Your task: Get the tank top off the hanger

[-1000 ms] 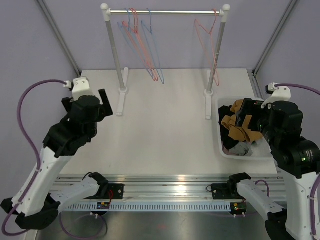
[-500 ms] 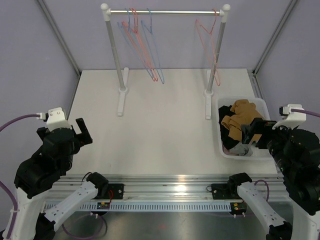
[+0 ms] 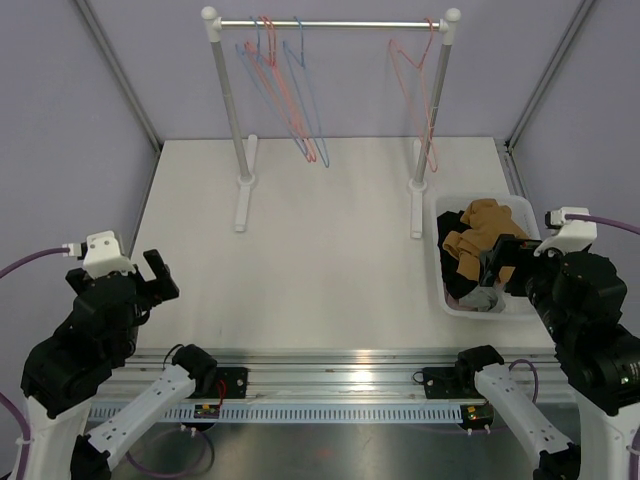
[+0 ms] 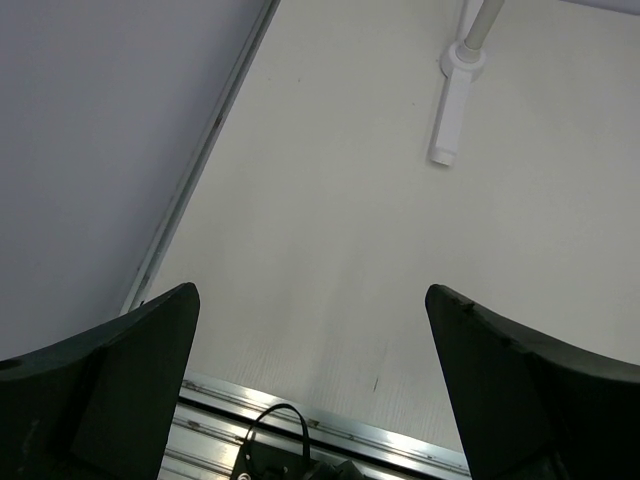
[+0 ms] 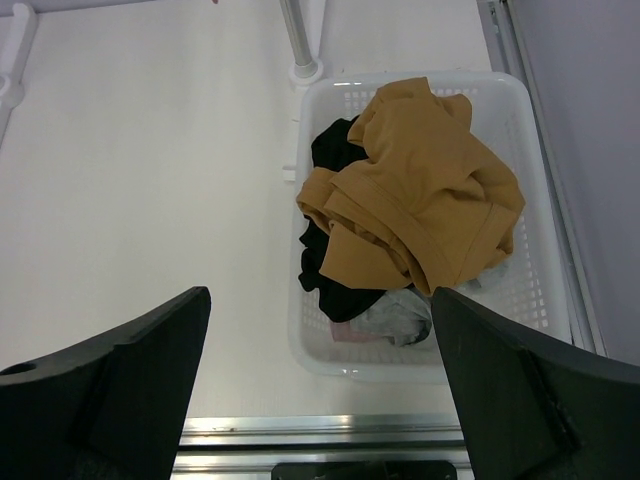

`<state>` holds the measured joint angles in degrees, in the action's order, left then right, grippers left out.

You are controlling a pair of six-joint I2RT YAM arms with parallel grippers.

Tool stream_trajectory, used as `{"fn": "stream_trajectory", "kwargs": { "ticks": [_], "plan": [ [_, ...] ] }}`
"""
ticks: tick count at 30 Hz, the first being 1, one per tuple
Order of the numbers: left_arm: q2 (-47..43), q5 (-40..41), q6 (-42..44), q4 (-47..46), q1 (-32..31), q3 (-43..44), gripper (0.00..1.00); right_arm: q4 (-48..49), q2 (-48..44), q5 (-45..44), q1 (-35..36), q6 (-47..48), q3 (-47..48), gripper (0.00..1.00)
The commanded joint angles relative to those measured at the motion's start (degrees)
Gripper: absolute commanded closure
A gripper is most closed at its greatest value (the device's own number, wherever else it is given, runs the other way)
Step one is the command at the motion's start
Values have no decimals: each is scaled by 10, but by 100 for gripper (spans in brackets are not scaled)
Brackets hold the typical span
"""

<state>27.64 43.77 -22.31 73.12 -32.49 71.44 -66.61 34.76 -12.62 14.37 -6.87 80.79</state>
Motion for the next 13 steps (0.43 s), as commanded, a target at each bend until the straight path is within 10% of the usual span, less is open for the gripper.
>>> {"fn": "stream_trajectory", "kwargs": {
  "ticks": [1, 13],
  "plan": [
    [-8, 1, 18, -48, 2, -12, 1, 42, 17, -29, 5, 4, -20, 0],
    [-4, 2, 23, -87, 2, -25, 1, 86, 34, -33, 5, -3, -45, 0]
  ]
}}
